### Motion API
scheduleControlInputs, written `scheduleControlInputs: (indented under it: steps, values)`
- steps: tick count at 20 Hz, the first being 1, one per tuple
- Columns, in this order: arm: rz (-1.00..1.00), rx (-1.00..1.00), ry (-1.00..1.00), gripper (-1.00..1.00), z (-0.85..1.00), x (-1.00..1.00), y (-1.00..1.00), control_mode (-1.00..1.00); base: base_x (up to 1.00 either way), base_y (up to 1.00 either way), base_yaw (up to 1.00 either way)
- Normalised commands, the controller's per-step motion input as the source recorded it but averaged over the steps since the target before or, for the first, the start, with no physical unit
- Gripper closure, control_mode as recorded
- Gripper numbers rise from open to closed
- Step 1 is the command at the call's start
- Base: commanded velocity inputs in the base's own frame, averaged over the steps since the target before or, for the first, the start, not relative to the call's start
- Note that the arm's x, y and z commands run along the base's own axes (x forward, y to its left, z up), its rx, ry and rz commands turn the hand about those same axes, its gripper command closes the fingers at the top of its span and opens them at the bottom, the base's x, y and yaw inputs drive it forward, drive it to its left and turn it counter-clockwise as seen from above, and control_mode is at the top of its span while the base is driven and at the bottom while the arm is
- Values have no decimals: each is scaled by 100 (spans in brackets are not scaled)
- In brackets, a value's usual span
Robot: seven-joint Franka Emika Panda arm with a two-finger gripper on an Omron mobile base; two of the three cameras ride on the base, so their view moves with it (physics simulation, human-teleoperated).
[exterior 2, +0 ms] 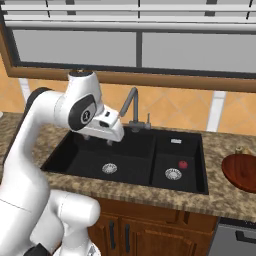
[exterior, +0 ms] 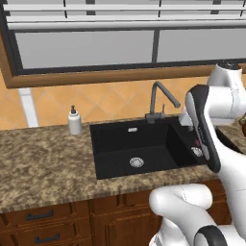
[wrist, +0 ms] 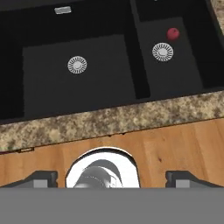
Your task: Pick the tomato from the sink and place it in the bowl. Then pick the bowl and place it in the microwave. Then close the microwave door and press the start button.
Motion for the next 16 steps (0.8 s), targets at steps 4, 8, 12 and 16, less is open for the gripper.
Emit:
scheduleControlInputs:
  steps: [4, 8, 12, 16]
  values:
    - [-40, 1, 2, -100, -41, -29, -100, -100, 0, 0, 0]
    - [-39, 4, 4, -100, -48, -3, -100, -100, 0, 0, 0]
    - [-34, 14, 0, -100, -45, 6, -100, -100, 0, 0, 0]
    - [-35, 13, 1, -100, -43, 54, -99, -100, 0, 0, 0]
